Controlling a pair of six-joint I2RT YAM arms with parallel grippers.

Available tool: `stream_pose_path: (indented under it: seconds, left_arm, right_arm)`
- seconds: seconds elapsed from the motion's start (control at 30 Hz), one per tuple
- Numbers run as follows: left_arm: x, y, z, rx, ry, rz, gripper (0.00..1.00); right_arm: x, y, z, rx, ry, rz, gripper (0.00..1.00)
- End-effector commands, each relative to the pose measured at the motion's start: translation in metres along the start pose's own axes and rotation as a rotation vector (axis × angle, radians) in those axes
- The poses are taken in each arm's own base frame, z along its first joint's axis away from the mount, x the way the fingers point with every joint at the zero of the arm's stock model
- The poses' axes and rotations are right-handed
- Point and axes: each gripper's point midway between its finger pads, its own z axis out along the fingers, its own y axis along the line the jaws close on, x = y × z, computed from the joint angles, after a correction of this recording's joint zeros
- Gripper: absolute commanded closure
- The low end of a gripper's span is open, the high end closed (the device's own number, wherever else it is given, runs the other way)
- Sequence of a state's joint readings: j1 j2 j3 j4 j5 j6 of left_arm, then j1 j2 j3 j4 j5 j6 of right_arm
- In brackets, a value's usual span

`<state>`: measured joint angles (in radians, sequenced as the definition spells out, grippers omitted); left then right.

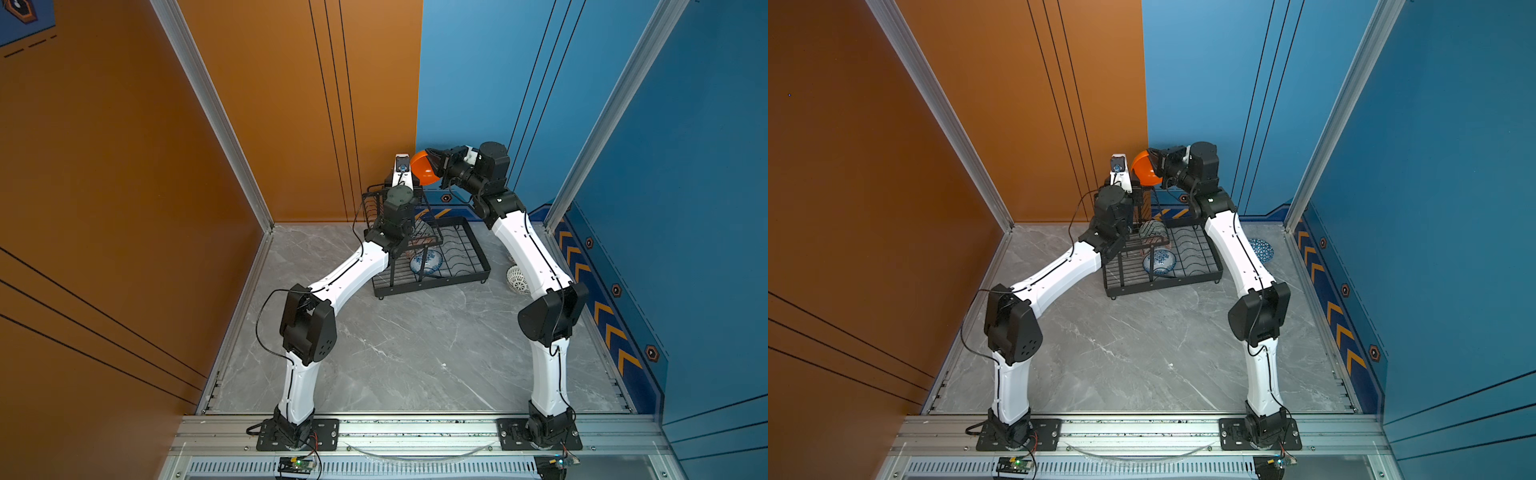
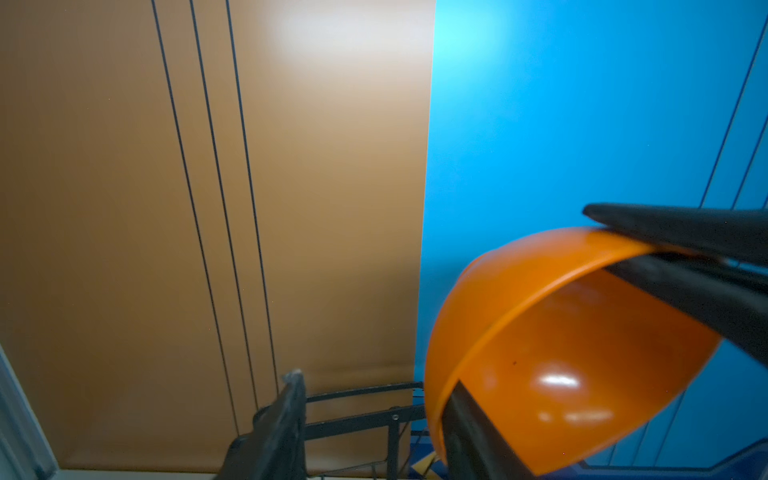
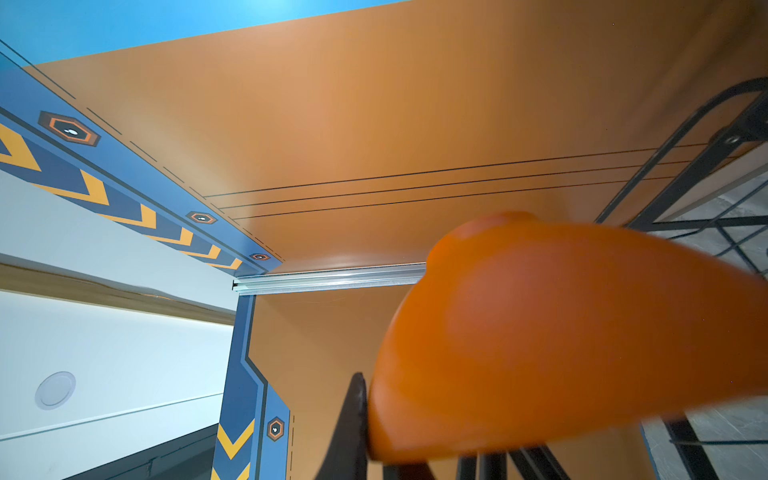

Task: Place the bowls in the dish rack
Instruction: 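Grasp the orange bowl rim with right gripper while left gripper releases it, then carry the orange bowl into the rack with right gripper while left gripper withdraws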

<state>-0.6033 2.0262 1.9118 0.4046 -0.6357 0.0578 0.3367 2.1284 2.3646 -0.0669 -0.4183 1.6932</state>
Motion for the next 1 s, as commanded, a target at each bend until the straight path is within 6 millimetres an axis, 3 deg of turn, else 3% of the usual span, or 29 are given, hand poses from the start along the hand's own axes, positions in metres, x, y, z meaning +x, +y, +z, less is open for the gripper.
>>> stream_pose_path:
  seconds: [0.0,0.03,0.33,0.53,0.73,0.97]
  left_arm:
    - [-0.038,0.012,-0.010,-0.026,-0.062,-0.043,0.13]
    - [-0.041,0.012,-0.012,-0.027,-0.064,-0.047,0.01]
    - [-0.047,0.002,-0.031,0.027,-0.054,-0.081,0.02]
    - [-0.040,-0.008,-0.040,0.151,0.092,-0.183,0.02]
    - [-0.024,-0.026,-0.049,0.286,0.273,-0.192,0.02]
    - [-0.008,-0.042,-0.060,0.397,0.450,-0.220,0.02]
  right_arm:
    - [-0.011,0.026,-0.008,-0.072,-0.016,-0.088,1.00]
    - [-0.015,0.025,-0.010,-0.066,-0.021,-0.095,1.00]
    - [-0.052,0.023,-0.020,-0.058,-0.070,-0.153,1.00]
    - [-0.071,0.017,-0.025,-0.049,-0.054,-0.241,1.00]
    - [-0.084,-0.012,-0.026,0.005,0.002,-0.330,1.00]
    - [-0.105,-0.075,-0.034,0.089,0.005,-0.340,1.00]
